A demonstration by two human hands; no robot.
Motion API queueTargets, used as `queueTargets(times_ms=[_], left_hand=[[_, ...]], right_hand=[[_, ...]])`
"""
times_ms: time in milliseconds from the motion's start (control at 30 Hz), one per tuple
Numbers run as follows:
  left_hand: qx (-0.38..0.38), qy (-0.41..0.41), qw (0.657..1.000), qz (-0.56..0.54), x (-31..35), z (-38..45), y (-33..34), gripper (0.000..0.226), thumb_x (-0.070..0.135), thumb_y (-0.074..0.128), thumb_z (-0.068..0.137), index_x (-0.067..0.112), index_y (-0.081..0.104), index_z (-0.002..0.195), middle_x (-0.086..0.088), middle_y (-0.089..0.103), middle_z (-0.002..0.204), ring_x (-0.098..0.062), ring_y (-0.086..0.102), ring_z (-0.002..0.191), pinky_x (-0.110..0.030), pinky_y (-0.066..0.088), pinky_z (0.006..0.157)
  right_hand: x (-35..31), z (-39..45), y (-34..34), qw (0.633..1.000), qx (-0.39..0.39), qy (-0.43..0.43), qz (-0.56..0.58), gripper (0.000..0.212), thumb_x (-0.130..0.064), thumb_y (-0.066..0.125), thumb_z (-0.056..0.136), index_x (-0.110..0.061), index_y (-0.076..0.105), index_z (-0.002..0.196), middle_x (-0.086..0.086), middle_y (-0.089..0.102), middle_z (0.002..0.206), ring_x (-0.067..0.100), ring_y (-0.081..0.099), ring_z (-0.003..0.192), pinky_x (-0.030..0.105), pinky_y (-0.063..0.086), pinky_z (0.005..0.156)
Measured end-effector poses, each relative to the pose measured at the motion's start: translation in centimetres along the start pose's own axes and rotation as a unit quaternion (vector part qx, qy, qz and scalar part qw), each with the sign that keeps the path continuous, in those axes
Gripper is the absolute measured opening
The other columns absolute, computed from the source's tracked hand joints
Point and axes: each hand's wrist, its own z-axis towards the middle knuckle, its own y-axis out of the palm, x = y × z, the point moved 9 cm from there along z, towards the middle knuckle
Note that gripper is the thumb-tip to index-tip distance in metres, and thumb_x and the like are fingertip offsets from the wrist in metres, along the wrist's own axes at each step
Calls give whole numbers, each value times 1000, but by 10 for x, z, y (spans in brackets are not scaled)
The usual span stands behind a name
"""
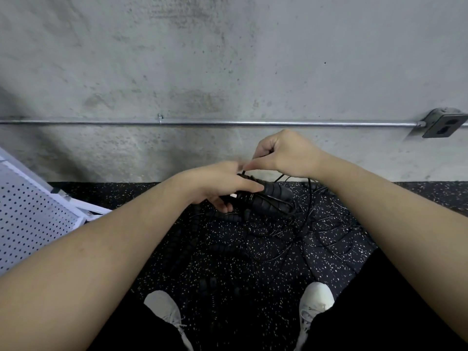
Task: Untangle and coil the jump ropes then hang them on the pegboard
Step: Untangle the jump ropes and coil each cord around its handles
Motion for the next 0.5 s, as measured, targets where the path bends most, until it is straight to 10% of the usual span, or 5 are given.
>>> queueTargets(times_ms=[133,500], left_hand=[[16,-4,990,-140,-9,0,2,18,34,69,97,18,69,106,-3,70,86,-16,67,62,-30,58,52],[45,20,882,-468,-4,4,-17,18,-5,57,98,-1,65,114,-16,66,103,-24,64,95,-40,65,74]], right_hand=[[-4,-1,15,999,-31,-8,-6,10,-33,76,89,-25,76,83,-16,63,53,-4,52,47,12,38,49],[1,1,19,998,-10,48,-28,27,-43,50,104,-17,58,99,-6,55,73,4,44,55,22,31,51]])
